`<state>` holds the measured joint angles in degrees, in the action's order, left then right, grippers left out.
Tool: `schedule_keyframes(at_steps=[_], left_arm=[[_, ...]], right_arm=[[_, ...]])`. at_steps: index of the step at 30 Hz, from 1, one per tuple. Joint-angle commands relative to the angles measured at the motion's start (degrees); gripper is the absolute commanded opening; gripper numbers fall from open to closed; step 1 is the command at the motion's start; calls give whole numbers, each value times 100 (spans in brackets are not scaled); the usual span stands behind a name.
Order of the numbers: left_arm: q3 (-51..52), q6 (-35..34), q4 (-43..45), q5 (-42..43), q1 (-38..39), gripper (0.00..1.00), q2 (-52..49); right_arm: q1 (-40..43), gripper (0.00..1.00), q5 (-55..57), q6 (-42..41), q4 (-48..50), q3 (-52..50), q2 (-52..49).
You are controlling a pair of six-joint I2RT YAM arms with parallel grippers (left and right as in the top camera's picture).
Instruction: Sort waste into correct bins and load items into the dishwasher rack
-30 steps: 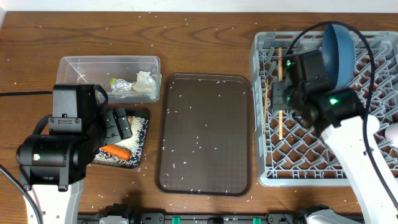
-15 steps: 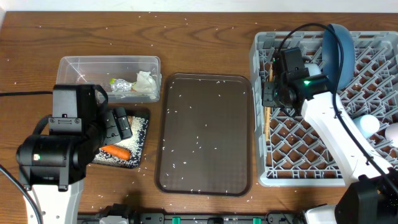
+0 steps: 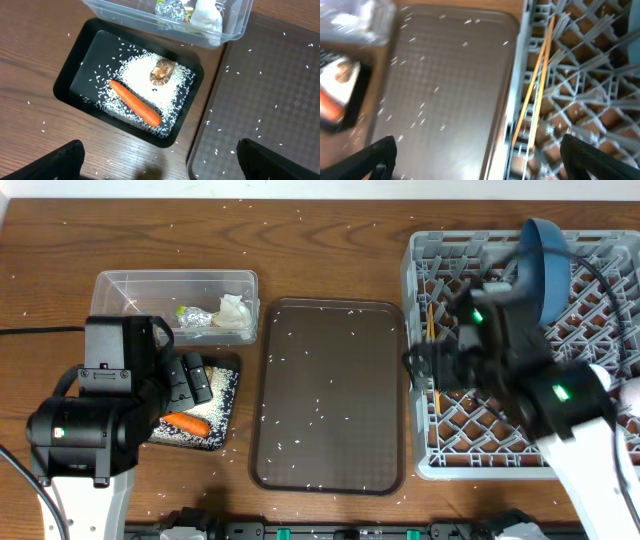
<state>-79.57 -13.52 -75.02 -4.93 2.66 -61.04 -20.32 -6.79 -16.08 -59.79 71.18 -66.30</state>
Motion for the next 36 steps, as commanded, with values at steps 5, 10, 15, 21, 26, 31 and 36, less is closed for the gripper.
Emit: schedule_keyframes(at_steps=[5,10,15,21,26,31,36], left_arm=[[-103,-28,-22,-70,-35,98,-4],[-103,-28,-20,-70,-35,98,-4],[-103,-28,-20,-70,-33,98,-4],[-103,-28,-22,-70,-35,98,-4],[-103,-28,-22,-70,-35,98,-4],[-103,-28,-22,-70,-35,98,-4],[-103,-28,-22,-70,-35,98,-4]], right_arm=[[-109,99,293,466,-579,15,868],[-107,99,981,1331,-529,13,1340],[-107,99,1425,1858,-407,-63,1814],[249,99,1565,1937,997,-1023,2750],[623,99,1187,1932,1722,-2332,3657],[739,99,817,1932,2170,-3692,4621],[741,99,802,1934,2745,-4680,5556]])
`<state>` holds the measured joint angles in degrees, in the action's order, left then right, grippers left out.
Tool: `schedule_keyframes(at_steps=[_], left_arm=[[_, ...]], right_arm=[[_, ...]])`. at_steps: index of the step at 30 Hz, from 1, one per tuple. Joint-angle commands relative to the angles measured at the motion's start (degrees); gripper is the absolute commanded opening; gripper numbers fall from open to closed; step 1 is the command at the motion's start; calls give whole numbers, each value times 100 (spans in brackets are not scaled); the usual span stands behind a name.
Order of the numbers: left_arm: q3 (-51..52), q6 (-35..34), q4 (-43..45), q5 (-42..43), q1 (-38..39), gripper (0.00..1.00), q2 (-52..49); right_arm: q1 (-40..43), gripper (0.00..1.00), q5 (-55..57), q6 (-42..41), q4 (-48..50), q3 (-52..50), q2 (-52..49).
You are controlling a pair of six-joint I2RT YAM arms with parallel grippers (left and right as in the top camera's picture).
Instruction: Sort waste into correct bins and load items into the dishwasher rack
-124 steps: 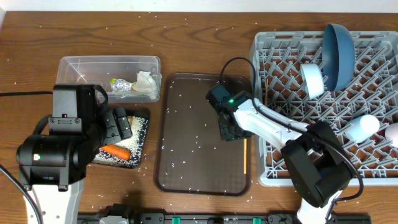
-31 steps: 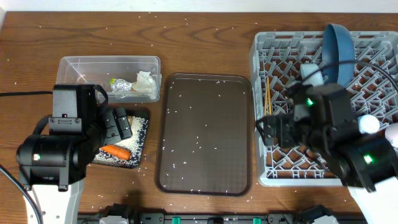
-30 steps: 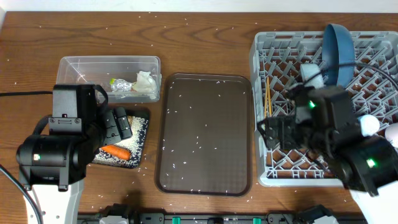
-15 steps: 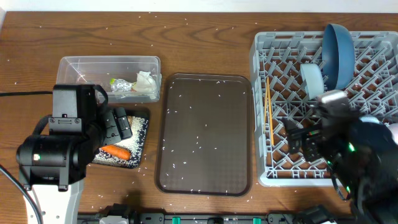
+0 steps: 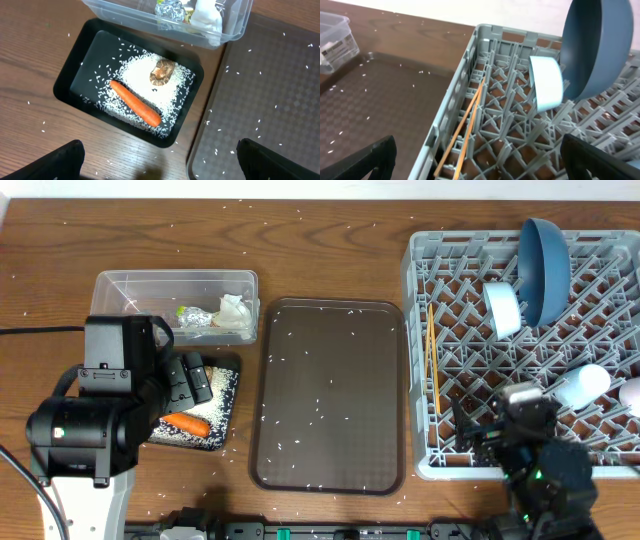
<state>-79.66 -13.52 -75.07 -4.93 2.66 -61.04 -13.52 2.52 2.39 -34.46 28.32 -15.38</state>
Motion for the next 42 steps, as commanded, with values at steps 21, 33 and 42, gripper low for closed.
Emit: schedule_keyframes(at_steps=[21,33,42], left_arm=[[-94,-28,-17,-70,-35,98,-4],[-94,-28,-15,-70,-33,98,-4],[-94,-28,-15,-70,-35,98,-4]], right_arm=[[210,99,-151,87,1908,-2356,1506],[210,99,-149,90,1906,-2358,1504],[210,99,-151,87,1906,-2358,1504]])
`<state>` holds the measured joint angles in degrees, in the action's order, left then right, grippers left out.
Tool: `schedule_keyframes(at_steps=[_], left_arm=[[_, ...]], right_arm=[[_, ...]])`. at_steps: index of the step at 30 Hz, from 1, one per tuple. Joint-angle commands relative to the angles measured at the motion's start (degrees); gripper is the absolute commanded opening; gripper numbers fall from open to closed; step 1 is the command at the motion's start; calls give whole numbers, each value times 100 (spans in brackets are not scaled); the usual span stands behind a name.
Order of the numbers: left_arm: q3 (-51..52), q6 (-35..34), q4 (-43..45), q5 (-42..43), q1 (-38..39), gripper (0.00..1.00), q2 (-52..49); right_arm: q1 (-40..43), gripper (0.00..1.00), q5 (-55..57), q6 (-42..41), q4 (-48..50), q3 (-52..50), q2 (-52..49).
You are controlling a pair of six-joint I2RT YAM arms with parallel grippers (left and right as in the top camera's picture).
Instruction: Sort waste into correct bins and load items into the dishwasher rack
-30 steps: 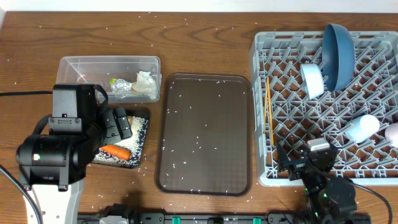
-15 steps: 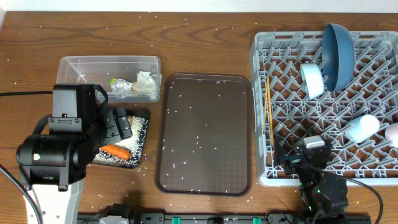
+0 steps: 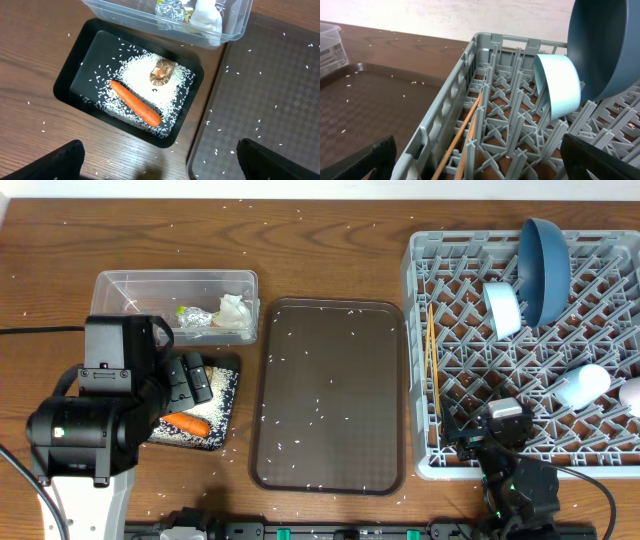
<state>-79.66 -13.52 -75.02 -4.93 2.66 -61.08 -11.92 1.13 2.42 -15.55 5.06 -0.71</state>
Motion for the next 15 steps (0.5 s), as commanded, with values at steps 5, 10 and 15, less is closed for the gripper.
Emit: schedule_keyframes(at_steps=[5,10,15], left_arm=[[-94,-28,-22,-70,-35,98,0],[-94,-28,-20,-70,-28,98,0],[-92,-26,-17,-72,-17,98,227]], right_arm=[[50,99,-9,85,15,-33,37],[50,99,-11,85,15,-33,37],[50,99,-11,87,15,-33,37]])
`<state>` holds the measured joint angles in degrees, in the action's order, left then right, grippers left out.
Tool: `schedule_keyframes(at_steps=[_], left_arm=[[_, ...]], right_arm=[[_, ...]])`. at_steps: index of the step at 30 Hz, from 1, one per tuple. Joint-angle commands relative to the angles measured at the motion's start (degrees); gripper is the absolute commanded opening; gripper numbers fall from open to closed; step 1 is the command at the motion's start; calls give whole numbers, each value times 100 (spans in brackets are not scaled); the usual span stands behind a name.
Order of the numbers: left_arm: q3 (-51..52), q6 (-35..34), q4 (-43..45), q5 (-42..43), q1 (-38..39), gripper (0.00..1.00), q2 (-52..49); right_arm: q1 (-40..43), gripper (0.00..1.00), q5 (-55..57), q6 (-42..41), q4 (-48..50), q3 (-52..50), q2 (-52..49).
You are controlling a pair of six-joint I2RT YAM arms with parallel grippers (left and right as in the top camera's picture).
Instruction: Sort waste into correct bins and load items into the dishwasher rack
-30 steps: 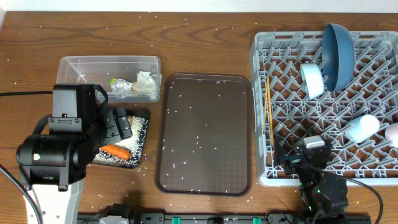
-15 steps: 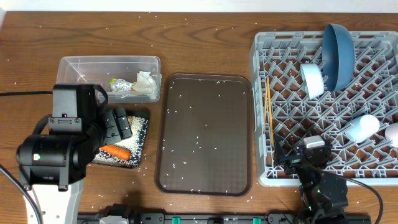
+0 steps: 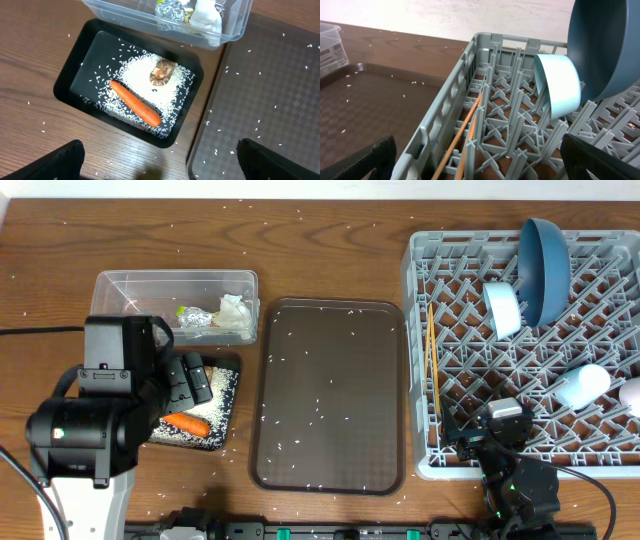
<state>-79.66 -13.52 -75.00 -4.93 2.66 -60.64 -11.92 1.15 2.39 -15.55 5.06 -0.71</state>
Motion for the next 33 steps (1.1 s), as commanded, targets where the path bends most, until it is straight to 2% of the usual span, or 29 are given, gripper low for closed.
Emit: schedule_keyframes(at_steps=[1,5,8,13,17,27,33], left_arm=[[-90,-22,7,-76,-17,98,254],[7,142,411,-81,-17,98,673],[382,289,1451,28,-17,98,1165],[1421,1176,3202,603,-20,98,2122],[2465,1185,4271,603,-17,98,2992],[4704,1180,5720,890,-20,98,4959],[5692,1180,6153,901,-17,98,5884]], right_arm=[[50,99,-11,87,15,-33,37],[50,99,-11,87,15,-33,37],[50,99,-13,90,13,-33,37],[50,99,-11,87,15,-33,37],[50,99,-11,87,15,-33,37],[50,99,-13,87,15,-33,37],[50,99,-13,87,13,-33,37]])
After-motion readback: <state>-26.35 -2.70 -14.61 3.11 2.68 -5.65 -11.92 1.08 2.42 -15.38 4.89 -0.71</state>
